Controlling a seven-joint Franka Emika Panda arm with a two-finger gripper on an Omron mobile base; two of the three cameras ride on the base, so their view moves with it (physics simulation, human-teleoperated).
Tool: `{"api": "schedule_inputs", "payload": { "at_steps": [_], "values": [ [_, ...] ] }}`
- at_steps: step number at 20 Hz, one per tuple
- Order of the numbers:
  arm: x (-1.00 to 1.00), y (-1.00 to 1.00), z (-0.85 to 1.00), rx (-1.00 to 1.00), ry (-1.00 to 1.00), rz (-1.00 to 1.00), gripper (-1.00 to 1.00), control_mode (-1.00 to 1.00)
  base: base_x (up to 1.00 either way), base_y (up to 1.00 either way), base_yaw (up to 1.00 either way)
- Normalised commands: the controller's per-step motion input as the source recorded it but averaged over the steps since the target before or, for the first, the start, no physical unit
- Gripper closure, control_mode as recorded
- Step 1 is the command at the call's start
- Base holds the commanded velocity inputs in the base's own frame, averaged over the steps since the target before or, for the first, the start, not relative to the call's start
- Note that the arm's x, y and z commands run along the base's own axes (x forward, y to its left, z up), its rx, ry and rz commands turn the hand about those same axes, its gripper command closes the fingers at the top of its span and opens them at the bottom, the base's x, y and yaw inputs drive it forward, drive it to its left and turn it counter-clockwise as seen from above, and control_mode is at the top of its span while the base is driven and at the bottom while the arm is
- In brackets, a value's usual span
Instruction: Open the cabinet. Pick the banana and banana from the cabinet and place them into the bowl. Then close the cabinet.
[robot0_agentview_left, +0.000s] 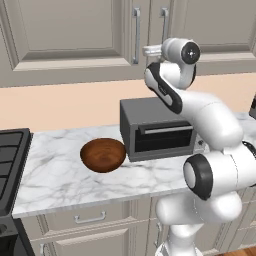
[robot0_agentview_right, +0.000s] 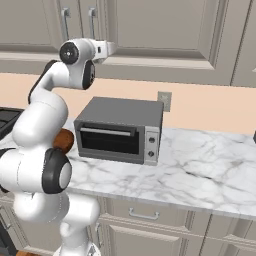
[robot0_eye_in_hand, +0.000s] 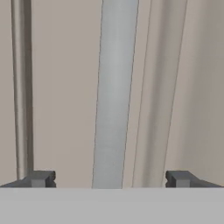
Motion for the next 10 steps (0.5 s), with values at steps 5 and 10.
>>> {"api": "schedule_inputs", "payload": {
  "at_steps": [5, 10],
  "values": [
    [0.05, 0.0, -0.03, 0.0, 0.0, 0.0, 1.0, -1.0, 0.0, 0.0, 0.0],
    [-0.01, -0.04, 0.03, 0.0, -0.02, 0.0, 1.0, -1.0, 0.0, 0.0, 0.0]
  ]
}}
